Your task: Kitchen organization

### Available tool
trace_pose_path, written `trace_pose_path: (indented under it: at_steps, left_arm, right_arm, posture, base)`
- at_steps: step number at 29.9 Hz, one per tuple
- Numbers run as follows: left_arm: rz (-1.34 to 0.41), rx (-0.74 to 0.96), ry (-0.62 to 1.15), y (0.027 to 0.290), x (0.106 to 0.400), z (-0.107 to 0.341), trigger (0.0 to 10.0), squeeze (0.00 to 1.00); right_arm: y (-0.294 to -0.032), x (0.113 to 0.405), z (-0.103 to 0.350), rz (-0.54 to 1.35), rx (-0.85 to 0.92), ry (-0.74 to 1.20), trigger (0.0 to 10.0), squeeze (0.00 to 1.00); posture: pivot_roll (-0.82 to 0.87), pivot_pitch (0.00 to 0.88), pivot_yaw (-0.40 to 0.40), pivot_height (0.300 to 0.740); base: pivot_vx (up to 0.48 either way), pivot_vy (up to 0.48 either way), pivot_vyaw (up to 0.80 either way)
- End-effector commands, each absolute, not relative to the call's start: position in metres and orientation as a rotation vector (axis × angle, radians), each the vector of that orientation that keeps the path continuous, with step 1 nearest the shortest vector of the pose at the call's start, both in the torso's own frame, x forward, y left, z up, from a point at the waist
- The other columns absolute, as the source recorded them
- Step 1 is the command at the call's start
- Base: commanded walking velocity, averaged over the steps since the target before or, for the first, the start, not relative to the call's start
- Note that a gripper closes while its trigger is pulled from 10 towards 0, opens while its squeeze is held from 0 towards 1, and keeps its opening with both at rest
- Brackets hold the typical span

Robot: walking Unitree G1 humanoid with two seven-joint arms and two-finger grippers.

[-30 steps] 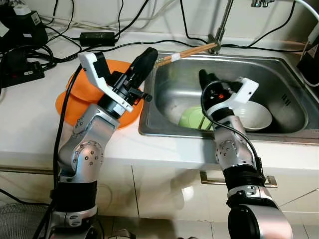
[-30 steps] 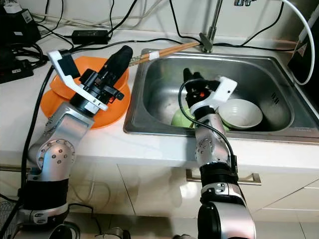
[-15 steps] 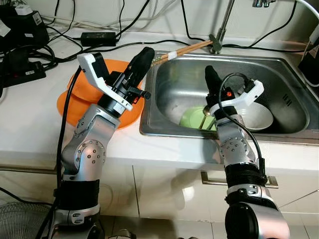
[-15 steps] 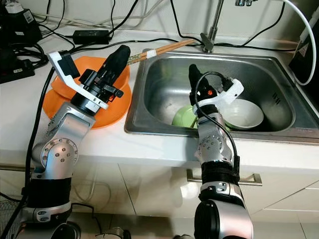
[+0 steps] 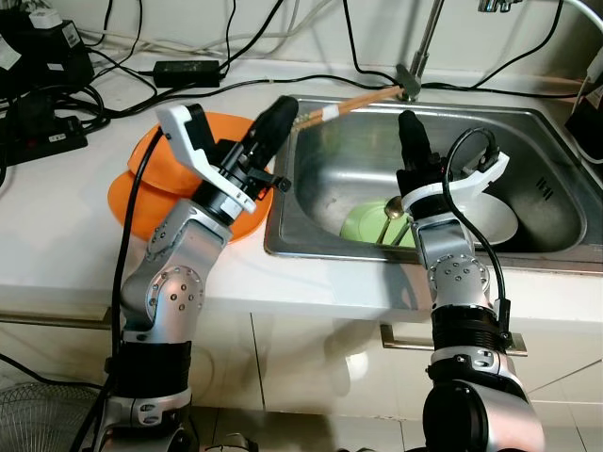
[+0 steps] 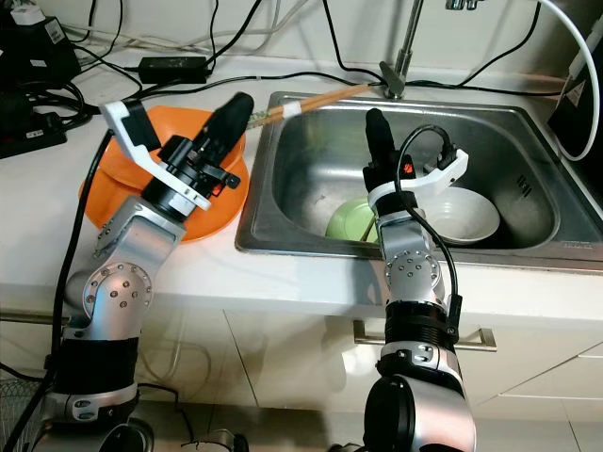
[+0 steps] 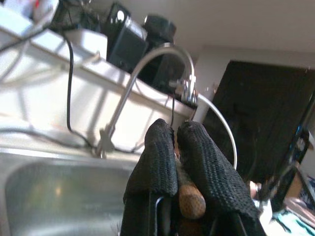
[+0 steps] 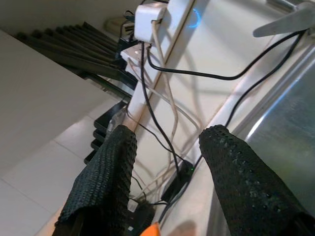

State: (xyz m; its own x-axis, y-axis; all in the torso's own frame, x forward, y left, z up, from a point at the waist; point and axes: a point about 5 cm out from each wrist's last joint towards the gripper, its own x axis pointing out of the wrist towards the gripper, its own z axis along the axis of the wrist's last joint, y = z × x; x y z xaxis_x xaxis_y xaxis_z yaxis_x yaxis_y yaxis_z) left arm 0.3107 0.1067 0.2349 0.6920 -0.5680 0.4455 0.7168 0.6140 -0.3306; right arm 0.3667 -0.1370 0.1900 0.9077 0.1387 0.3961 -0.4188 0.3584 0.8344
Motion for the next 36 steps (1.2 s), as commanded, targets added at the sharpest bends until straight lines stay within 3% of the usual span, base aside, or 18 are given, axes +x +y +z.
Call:
trace_pose_path:
  at_steps: [1,20,21,23,36]
  left_arm:
    - [-0.785,-0.498,-0.276,0.099,0.308,0.229,10.0,0.00]
    - [-0.861,-0.498,-0.201,0.086,0.301,0.217,10.0,0.00]
    - [-0.861,-0.499,-0.200,0.086,0.301,0.217,10.0,0.00]
    - [-0.860,-0.505,-0.198,0.086,0.301,0.216,10.0,0.00]
    - [-0.807,-0.589,-0.188,0.087,0.306,0.209,10.0,0.00]
  right_arm:
    - [-0.141,0.365,0.192,0.363,1.171,-0.294,10.0,0.00]
    - [-0.142,0.365,0.195,0.356,1.190,-0.295,10.0,0.00]
    - [-0.142,0.365,0.195,0.355,1.203,-0.298,9.4,0.00]
    - [-0.144,0.365,0.196,0.351,1.228,-0.306,0.0,0.00]
    - [-0.153,0.366,0.207,0.336,1.392,-0.354,0.0,0.00]
  posture:
    - [0.11,0.055,0.009,0.740]
    - [0.10,0.054,0.012,0.740]
    - [0.10,0.054,0.012,0.740]
    - [0.10,0.049,0.012,0.740]
    - [0.10,0.044,0.010,0.740]
  base:
    - [0.000,0.000,0.00]
    - [0.000,0.000,0.00]
    - [0.000,0.000,0.00]
    - [0.000,0.000,0.00]
    - [0.000,0.000,0.00]
